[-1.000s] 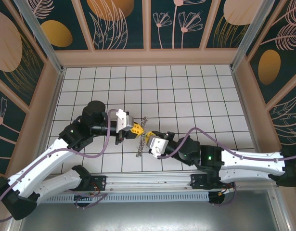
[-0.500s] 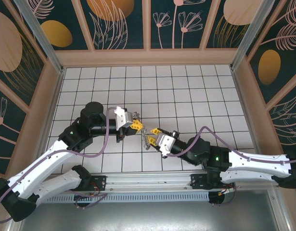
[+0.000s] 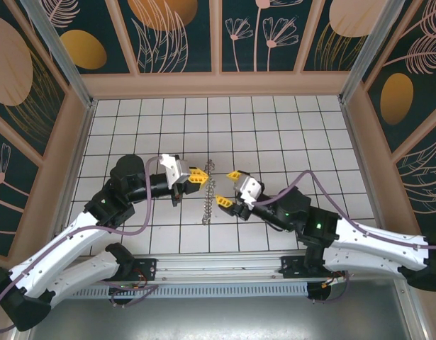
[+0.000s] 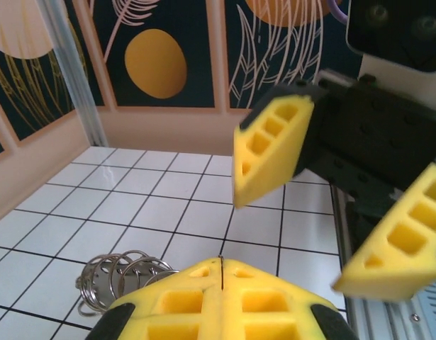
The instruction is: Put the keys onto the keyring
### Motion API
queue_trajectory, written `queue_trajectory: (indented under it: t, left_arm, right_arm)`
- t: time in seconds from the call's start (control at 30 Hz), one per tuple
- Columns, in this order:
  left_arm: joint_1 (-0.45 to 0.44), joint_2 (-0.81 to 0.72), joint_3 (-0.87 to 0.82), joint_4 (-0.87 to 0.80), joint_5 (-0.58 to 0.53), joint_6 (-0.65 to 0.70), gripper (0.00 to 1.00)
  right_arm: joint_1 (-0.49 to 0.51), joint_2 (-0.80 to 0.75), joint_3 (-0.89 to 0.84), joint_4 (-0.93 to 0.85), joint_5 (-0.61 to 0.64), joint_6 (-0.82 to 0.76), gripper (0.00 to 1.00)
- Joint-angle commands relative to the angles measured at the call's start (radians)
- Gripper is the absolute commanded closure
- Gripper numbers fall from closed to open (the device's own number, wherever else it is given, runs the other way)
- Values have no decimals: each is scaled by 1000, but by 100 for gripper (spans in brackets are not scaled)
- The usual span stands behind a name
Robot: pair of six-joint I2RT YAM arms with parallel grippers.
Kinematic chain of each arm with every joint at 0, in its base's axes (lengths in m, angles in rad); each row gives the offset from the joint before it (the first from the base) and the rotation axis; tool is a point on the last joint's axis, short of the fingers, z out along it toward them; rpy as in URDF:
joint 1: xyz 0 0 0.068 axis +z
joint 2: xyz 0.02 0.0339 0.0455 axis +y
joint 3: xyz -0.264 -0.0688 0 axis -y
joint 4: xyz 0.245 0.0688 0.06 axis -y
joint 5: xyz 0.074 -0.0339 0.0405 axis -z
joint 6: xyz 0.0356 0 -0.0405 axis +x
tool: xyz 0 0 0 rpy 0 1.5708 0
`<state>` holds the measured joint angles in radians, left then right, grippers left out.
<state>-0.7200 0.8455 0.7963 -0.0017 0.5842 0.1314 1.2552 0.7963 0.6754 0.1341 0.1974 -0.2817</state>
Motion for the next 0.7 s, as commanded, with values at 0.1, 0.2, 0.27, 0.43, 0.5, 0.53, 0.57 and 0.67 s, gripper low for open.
queue_trajectory:
  t: [0.1,0.2,0.27,0.43,0.5,0.53,0.57,0.67]
  left_arm:
    - [-2,-33,-7,81,-62,-14,100]
    - [-2,-53,-26,112,-53,-18,100]
    - [-1,-62,-36,131,-36,-20,100]
    - [-2,-72,-48,170,73,-20,100]
    - [-1,-75,-45,172,104,-19,100]
    - [-2,-74,-43,172,116,-18,100]
    - [-2,-74,-43,172,131,-18,100]
    - [-2,-74,-43,178,159,-22,100]
  right_arm:
    - [-5,44,39,89,-31,65,43]
    - [-5,22,45,101,-44,52,52]
    - [-5,1,56,88,-60,42,59]
    - [-26,-62,108,-2,-138,22,64]
    - [-57,-80,136,-51,-200,25,64]
    - [-72,-84,148,-71,-229,29,64]
    - [-91,-85,162,-94,-262,32,64]
    - [-145,-75,192,-142,-343,42,64]
